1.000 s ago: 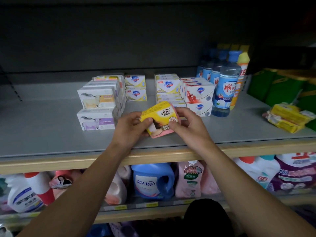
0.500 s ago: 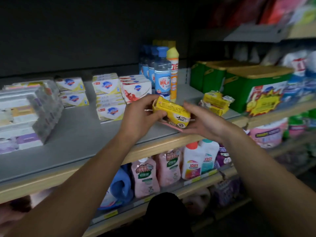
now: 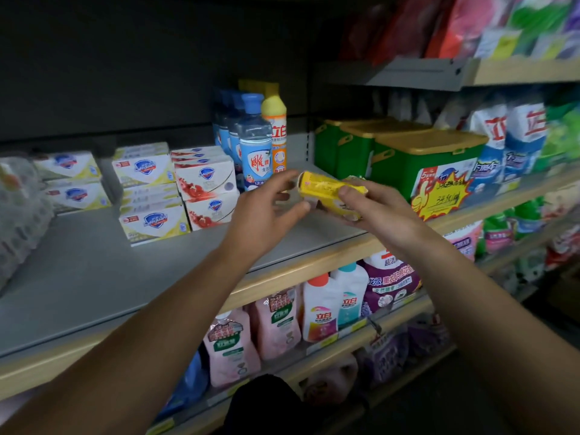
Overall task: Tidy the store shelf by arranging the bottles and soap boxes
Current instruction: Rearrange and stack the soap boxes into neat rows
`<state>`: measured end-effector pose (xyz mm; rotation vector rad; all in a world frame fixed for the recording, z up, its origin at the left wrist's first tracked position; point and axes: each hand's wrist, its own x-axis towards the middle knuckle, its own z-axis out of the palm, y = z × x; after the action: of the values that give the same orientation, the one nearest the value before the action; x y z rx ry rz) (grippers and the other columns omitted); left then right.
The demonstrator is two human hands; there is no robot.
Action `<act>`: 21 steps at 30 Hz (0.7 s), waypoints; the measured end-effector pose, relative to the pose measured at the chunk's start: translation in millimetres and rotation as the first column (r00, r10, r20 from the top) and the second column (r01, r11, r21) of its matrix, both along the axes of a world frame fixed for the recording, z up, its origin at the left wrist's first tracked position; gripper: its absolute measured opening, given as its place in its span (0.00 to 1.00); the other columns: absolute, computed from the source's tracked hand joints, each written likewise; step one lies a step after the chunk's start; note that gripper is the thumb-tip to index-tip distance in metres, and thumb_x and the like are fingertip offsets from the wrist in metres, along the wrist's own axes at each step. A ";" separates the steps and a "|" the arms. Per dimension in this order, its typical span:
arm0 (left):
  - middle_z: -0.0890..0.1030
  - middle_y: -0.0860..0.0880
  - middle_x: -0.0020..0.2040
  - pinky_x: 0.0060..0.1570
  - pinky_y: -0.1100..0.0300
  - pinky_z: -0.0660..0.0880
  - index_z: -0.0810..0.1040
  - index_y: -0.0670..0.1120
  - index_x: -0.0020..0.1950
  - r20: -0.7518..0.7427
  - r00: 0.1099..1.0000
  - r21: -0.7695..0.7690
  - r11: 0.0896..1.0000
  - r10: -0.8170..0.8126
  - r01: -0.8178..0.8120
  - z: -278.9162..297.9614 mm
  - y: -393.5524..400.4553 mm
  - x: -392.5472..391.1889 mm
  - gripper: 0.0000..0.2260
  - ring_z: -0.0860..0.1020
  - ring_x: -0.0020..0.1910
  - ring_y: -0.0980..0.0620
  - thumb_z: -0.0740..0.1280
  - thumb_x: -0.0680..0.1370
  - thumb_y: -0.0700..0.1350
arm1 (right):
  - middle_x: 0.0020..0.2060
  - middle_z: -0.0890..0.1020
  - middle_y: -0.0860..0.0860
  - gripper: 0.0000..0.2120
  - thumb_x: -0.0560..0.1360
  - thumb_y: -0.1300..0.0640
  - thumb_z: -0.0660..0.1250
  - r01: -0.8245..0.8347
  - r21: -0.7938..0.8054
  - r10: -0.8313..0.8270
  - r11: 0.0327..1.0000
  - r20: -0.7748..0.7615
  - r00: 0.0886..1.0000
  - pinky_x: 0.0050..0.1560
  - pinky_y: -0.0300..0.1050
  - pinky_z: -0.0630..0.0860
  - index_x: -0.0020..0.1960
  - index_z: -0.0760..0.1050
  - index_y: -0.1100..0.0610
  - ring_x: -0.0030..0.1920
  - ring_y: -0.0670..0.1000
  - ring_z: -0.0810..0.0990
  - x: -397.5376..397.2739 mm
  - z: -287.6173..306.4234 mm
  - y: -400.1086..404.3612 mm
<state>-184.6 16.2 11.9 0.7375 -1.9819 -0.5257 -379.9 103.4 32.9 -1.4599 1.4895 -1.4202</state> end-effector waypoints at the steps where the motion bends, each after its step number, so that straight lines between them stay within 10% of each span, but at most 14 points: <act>1: 0.80 0.52 0.59 0.56 0.59 0.77 0.73 0.51 0.68 0.046 0.998 0.020 0.999 0.037 -0.038 -4.9 -3.8 3.1 0.23 0.79 0.56 0.56 0.72 0.74 0.52 | 0.54 0.83 0.51 0.09 0.77 0.46 0.67 0.057 -0.049 -0.060 0.997 -0.067 0.996 0.58 0.46 0.78 0.57 0.80 0.44 0.54 0.48 0.82 -6.9 3.9 -1.7; 8: 0.76 0.46 0.67 0.66 0.53 0.69 0.74 0.48 0.69 0.593 0.790 -0.020 0.984 0.156 -0.180 -43.2 -23.4 34.8 0.27 0.73 0.66 0.46 0.62 0.77 0.63 | 0.59 0.74 0.52 0.20 0.77 0.46 0.67 0.302 -0.348 -0.455 0.887 -0.553 0.698 0.51 0.24 0.66 0.68 0.75 0.46 0.49 0.48 0.76 -51.3 19.5 -42.3; 12: 0.72 0.49 0.71 0.70 0.54 0.62 0.72 0.51 0.71 0.644 0.750 -0.058 0.987 0.153 -0.151 -47.4 -25.2 32.6 0.28 0.68 0.70 0.47 0.58 0.77 0.65 | 0.65 0.73 0.58 0.22 0.76 0.48 0.69 0.288 -0.251 -0.375 0.924 -0.739 0.560 0.68 0.53 0.67 0.69 0.75 0.51 0.60 0.62 0.76 -61.1 -3.5 -61.3; 21: 0.71 0.50 0.72 0.71 0.53 0.62 0.72 0.53 0.71 0.622 0.772 -0.034 0.989 0.133 -0.143 -48.3 -25.9 33.6 0.30 0.66 0.71 0.49 0.56 0.74 0.66 | 0.66 0.75 0.55 0.26 0.76 0.43 0.57 0.352 -0.286 -0.444 0.891 -0.710 0.547 0.70 0.51 0.60 0.69 0.75 0.51 0.68 0.59 0.67 -57.3 -21.6 -62.7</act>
<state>-151.0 -9.7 -36.4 1.1720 -2.5041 -0.2108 -437.2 40.8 11.3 -2.0351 2.4415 -1.1568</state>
